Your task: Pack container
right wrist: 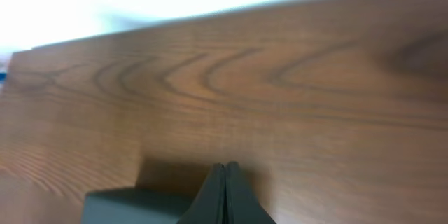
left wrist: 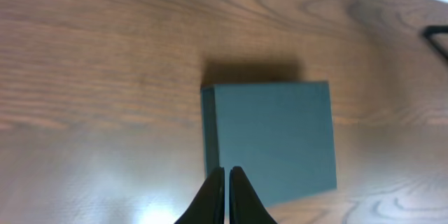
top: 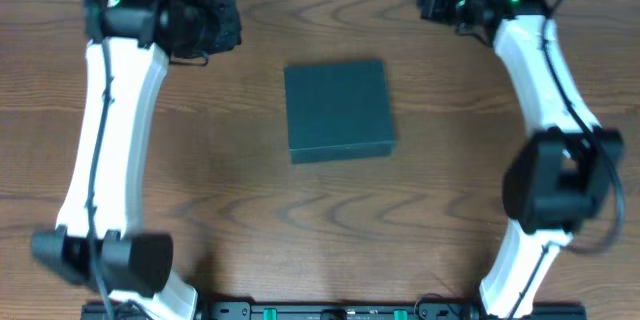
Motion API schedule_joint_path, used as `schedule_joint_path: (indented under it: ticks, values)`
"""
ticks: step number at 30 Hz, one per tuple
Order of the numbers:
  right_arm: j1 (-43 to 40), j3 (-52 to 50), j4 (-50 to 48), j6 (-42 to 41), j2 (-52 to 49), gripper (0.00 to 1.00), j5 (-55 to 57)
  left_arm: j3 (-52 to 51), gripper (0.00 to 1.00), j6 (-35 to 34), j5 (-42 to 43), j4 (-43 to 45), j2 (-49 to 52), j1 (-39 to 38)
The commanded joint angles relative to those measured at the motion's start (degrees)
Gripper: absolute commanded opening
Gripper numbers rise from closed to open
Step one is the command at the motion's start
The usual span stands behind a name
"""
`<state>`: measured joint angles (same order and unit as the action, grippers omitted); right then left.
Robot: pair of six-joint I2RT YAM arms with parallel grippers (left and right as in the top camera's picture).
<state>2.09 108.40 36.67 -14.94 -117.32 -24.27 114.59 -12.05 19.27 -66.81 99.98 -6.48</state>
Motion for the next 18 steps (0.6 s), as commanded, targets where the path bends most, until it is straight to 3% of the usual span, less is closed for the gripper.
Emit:
schedule_joint_path:
  ticks: [1, 9, 14, 18]
  values:
    - [0.44, 0.79, 4.33, 5.86, 6.78, 0.02, 5.97, 1.07, 0.06, 2.91, -1.9, -2.99, -4.87, 0.04]
    - [2.32, 0.76, 21.51, 6.01, 22.49, 0.02, 6.51, -0.48, 0.06, 4.96, -2.36, -12.33, -17.22, 0.02]
    - [2.99, -0.02, 33.27, 6.08, 31.76, 0.02, 9.16, -7.93, 0.06, 5.66, -2.32, -12.39, -28.5, 0.04]
    - [3.1, -5.16, 36.48, 6.58, 40.24, 0.02, 9.49, -16.02, 0.06, 5.66, -2.32, -11.21, -38.58, 0.04]
